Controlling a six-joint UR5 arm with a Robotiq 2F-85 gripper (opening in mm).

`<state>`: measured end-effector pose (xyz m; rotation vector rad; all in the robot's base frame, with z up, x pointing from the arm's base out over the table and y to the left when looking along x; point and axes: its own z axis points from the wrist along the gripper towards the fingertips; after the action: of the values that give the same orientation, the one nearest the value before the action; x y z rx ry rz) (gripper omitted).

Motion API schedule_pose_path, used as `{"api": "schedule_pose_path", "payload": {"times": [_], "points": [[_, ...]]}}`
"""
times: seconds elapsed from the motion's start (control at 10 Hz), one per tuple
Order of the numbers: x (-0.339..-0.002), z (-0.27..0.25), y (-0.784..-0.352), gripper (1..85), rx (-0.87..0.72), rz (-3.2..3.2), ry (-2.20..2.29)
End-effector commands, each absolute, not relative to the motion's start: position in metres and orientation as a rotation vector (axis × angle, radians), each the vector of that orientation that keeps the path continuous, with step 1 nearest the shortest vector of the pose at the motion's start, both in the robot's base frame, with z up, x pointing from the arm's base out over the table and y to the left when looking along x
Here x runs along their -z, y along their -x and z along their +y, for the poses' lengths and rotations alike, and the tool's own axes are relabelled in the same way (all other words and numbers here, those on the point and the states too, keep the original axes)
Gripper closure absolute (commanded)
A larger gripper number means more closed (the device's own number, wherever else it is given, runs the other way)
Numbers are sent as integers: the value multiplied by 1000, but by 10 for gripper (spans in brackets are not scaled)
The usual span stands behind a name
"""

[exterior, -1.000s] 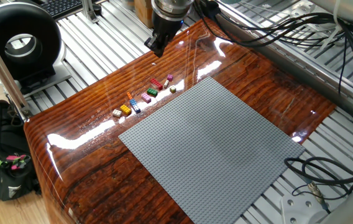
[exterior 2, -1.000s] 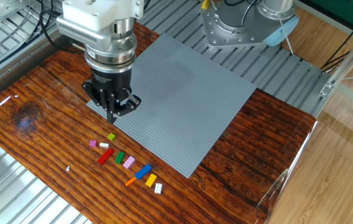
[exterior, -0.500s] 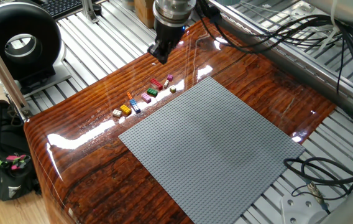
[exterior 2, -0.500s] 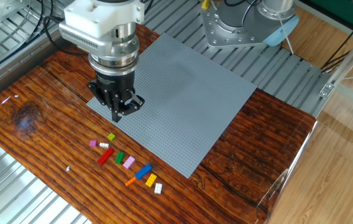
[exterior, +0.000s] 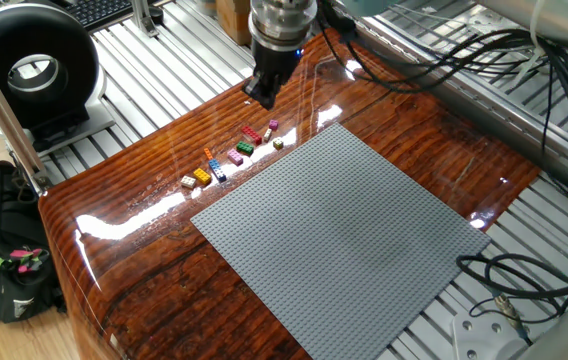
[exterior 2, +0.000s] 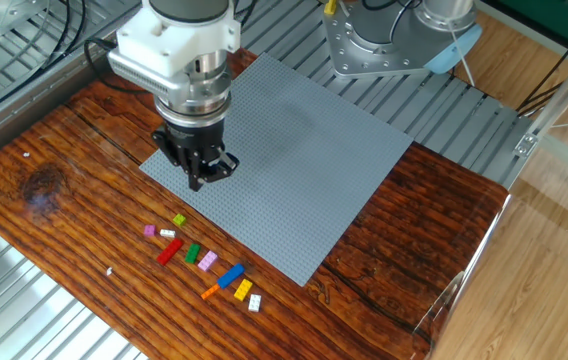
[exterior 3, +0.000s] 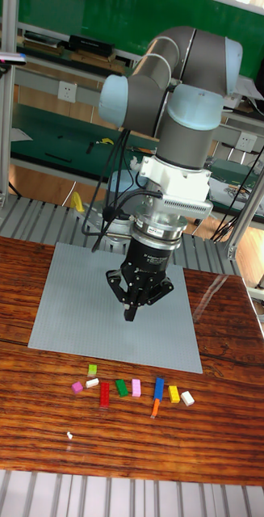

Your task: Build with small Lego blocks

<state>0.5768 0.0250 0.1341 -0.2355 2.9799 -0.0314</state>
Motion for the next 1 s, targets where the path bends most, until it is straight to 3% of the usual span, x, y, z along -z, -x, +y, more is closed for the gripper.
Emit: {"api": "schedule_pose_path", "payload": {"times": [0.0,0.3,0.5,0.7,0.9], "points": [[-134,33,-574,837,-16,2988,205],[-134,7,-566,840,129,3025,181],[-134,-4,-518,840,192,3208,171],[-131,15,-534,840,72,3146,221],[-120,-6,-556,840,18,3130,264]]}}
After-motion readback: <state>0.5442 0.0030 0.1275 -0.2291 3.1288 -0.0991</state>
